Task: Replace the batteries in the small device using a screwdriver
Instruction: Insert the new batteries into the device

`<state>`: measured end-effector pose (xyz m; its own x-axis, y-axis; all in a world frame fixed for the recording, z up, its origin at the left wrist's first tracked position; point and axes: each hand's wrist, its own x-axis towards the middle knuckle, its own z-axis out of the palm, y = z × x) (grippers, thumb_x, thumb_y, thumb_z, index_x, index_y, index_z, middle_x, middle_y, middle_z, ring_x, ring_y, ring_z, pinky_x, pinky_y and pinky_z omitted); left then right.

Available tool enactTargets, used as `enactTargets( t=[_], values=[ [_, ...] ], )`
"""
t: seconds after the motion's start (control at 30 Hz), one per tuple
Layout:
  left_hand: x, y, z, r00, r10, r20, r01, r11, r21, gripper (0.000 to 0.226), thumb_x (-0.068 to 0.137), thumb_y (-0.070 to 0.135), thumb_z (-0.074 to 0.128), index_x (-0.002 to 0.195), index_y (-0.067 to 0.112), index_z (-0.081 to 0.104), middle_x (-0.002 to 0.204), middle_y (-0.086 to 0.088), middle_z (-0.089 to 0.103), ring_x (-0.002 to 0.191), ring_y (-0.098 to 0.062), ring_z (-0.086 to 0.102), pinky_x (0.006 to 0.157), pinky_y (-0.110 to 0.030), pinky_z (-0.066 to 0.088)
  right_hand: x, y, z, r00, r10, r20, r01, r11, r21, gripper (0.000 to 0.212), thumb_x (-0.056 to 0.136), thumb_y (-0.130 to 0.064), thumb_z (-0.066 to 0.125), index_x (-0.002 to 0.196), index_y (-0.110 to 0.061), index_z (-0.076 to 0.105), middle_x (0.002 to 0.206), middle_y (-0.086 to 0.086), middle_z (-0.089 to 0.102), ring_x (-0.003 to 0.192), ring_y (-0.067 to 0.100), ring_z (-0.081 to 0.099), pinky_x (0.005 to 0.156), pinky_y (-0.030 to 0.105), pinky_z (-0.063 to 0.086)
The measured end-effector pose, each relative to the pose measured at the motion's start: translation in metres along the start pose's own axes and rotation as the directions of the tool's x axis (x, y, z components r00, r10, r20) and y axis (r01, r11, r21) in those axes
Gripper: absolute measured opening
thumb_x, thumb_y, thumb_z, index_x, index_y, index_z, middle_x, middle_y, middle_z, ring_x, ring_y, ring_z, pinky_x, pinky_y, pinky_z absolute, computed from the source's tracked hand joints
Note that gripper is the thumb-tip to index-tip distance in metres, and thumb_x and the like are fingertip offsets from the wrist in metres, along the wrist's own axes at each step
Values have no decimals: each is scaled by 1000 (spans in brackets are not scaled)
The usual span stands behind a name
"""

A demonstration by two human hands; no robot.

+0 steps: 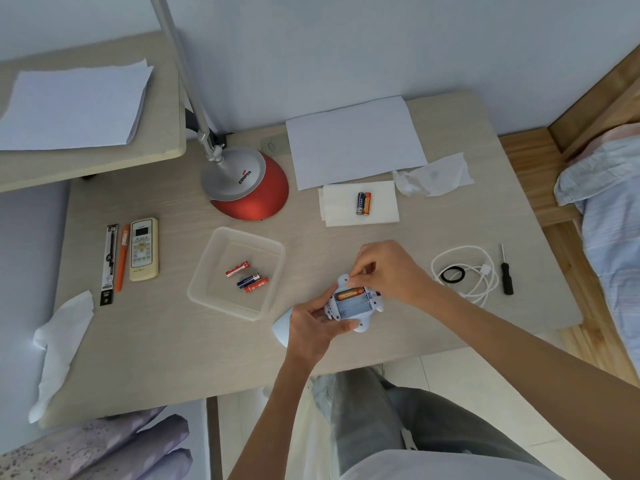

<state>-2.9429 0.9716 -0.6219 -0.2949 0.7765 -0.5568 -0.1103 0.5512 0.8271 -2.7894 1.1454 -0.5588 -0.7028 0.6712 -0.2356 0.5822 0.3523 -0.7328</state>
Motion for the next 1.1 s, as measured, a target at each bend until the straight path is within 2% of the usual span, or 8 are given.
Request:
enactTargets(
  t=[0.17, 0.37, 0.5, 0.6, 0.77, 0.87, 0.97, 1.1],
  values=[
    [1, 0, 0, 999, -31, 7, 32, 999, -38, 105, 52, 34, 107, 146, 10, 67, 127, 1, 81, 117, -24, 78, 105, -51, 61, 45, 11, -36, 940, 166, -297, -134, 983, 124, 25, 77, -17, 92, 100, -14, 83, 87, 0, 76, 76, 19, 70, 82, 37, 60],
    [0, 1, 0, 999, -48, 1, 48, 998, -35, 89, 62, 11, 104, 143, 13, 68, 126, 1, 81, 116, -21, 78, 104, -52, 62, 97, 35, -45, 949, 219, -225, -231, 972, -31, 71, 79, -27, 90, 142, -19, 60, 124, 5, 54, 114, 21, 55, 102, 37, 48],
    [0, 0, 0, 999, -38, 3, 38, 999, -29, 93, 60, 21, 106, 145, 11, 68, 128, 1, 80, 119, -23, 77, 105, -53, 61, 116, 43, -43, 965, 218, -148, -245, 950, -196, 72, 77, -36, 90, 140, -16, 60, 132, 11, 47, 118, 30, 57, 103, 46, 51],
    [-1, 0, 0, 999, -32, 5, 33, 999, -33, 96, 60, 25, 106, 146, 11, 67, 129, 3, 80, 119, -22, 77, 105, -53, 61, 121, 43, -43, 971, 211, -116, -236, 927, -292, 63, 77, -36, 90, 131, -12, 67, 123, 7, 45, 103, 33, 64, 90, 45, 56],
    [-1, 2, 0, 999, -42, 2, 42, 999, -30, 101, 56, 31, 106, 146, 10, 66, 128, 2, 80, 119, -22, 77, 104, -52, 62, 116, 35, -42, 977, 144, -155, -185, 935, -303, 64, 79, -38, 90, 131, -11, 66, 129, 5, 47, 98, 30, 65, 84, 45, 57],
    [-1, 1, 0, 999, -53, -5, 53, 999, -7, 92, 63, 19, 105, 146, 11, 67, 129, 2, 80, 119, -22, 76, 103, -53, 62, 110, 28, -40, 971, 95, -219, -141, 969, -204, 62, 80, -40, 90, 130, -14, 65, 127, 1, 56, 97, 19, 62, 86, 39, 55],
    [-1, 1, 0, 998, -63, -13, 62, 998, -8, 88, 66, 9, 103, 146, 11, 67, 128, 2, 80, 118, -20, 77, 103, -50, 63, 95, 16, -38, 953, 166, -252, -153, 986, 72, 55, 74, -26, 95, 120, -17, 67, 110, -1, 70, 76, 13, 64, 77, 29, 55],
    [-2, 3, 1, 998, -60, -12, 60, 998, -13, 89, 66, 9, 102, 147, 10, 65, 129, 3, 80, 118, -18, 77, 102, -45, 64, 67, 8, -31, 942, 226, -246, -128, 924, 360, 33, 69, -3, 95, 89, -8, 70, 82, 9, 76, 72, 29, 76, 67, 42, 64]
  ],
)
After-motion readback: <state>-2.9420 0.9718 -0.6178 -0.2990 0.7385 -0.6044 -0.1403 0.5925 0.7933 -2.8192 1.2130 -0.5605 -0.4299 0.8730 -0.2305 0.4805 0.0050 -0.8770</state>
